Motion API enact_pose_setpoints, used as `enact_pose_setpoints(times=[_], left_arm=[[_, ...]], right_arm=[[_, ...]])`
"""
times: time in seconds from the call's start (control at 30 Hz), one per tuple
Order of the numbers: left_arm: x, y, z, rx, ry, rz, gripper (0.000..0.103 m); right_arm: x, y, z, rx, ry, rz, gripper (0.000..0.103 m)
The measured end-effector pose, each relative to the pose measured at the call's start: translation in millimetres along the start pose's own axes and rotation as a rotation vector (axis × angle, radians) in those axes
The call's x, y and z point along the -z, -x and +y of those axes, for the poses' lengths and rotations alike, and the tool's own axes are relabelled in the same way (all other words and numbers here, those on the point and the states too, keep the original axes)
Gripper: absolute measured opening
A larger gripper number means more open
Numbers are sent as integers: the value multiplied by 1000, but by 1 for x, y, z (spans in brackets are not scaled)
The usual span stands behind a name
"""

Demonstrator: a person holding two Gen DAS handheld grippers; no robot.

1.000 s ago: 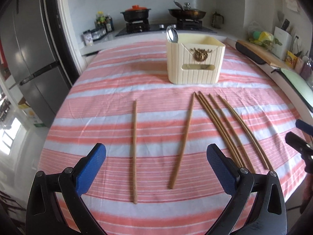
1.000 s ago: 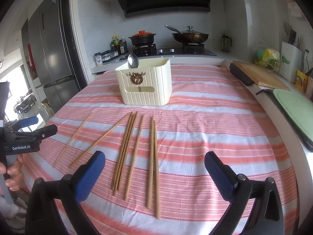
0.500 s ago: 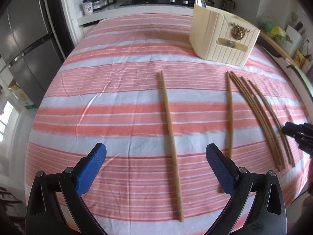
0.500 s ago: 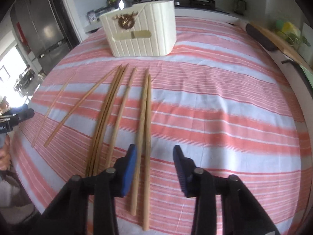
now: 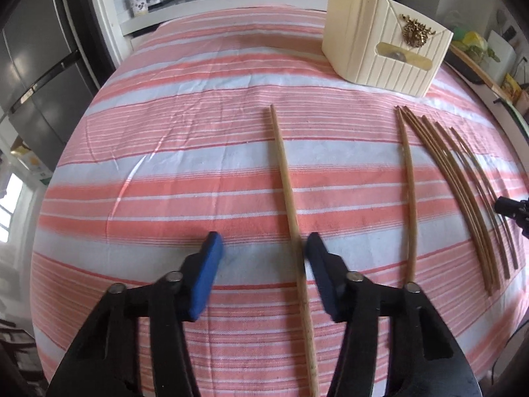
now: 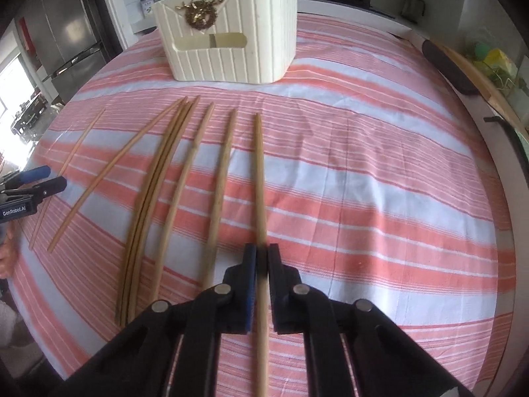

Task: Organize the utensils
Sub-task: 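Close the left tool on one wooden chopstick while the right tool grasps another chopstick, then lift both held chopsticks upright and carry them over the cream caddy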

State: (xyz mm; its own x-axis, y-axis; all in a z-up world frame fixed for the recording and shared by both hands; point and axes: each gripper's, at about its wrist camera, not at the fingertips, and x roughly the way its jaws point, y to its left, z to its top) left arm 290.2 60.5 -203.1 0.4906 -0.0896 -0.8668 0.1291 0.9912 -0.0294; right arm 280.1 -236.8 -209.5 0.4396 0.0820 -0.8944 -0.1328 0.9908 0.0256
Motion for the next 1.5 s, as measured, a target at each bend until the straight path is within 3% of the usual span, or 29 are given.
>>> enact_pose_setpoints(times=[0.03, 0.07, 0.1, 0.33, 0.37, 0.43, 0.5, 0.53, 0.63, 0.73, 0.83, 0.9, 0.97, 1.0, 1.07, 1.13, 1.23, 1.33, 1.5], left_arm=[[3, 2, 0, 6, -4, -2, 28], [6, 5, 0, 1, -11, -3, 12], [9, 6, 0, 8, -16, 3, 6], [29, 22, 4, 58, -56, 56, 8], [27, 22, 5, 69, -64, 66, 11], [19, 19, 6, 84, -84, 80, 29], [10, 14, 6, 79, -108, 85, 54], [5, 9, 7, 68, -127, 91, 55], [-12, -5, 10, 69, -146, 115, 56], [-33, -16, 13, 80, -140, 146, 50], [-55, -29, 14, 85, -127, 171, 36], [-66, -35, 11, 81, -128, 179, 21], [-74, -40, 5, 87, -138, 181, 7], [-76, -41, 1, 81, -143, 175, 5], [-76, -39, -5, 58, -153, 150, 4], [-75, -31, -8, 69, -138, 117, 4], [-72, 7, -6, 117, -105, 14, 4], [-70, 61, -10, 150, -99, -128, 4], [-56, 148, -7, 253, -71, -354, 4]], right_arm=[[4, 2, -2, 7, -4, -1, 7], [9, 5, -3, 12, -3, -1, 7], [14, 8, -6, 18, -3, 1, 7], [48, 31, -26, 35, 1, 68, 7], [48, 32, -28, 31, 0, 83, 8], [47, 31, -32, 4, 0, 100, 17], [40, 28, -34, -22, 4, 111, 28], [35, 24, -32, -27, 8, 122, 35], [20, 13, -25, -27, 50, 150, 37], [1, 2, -22, -19, 84, 155, 37], [-22, -10, -21, -21, 75, 164, 36], [-36, -17, -20, -19, 68, 161, 36], [-49, -24, -18, -7, 71, 156, 30], [-55, -26, -18, -1, 68, 149, 23], [-65, -30, -20, -8, 40, 142, 6], [-68, -29, -27, -37, -17, 114, 6], [-70, -4, -36, -96, -94, 4, 6], [-64, 44, -35, -160, -114, -132, 6], [-44, 129, -20, -173, -63, -338, 6]])
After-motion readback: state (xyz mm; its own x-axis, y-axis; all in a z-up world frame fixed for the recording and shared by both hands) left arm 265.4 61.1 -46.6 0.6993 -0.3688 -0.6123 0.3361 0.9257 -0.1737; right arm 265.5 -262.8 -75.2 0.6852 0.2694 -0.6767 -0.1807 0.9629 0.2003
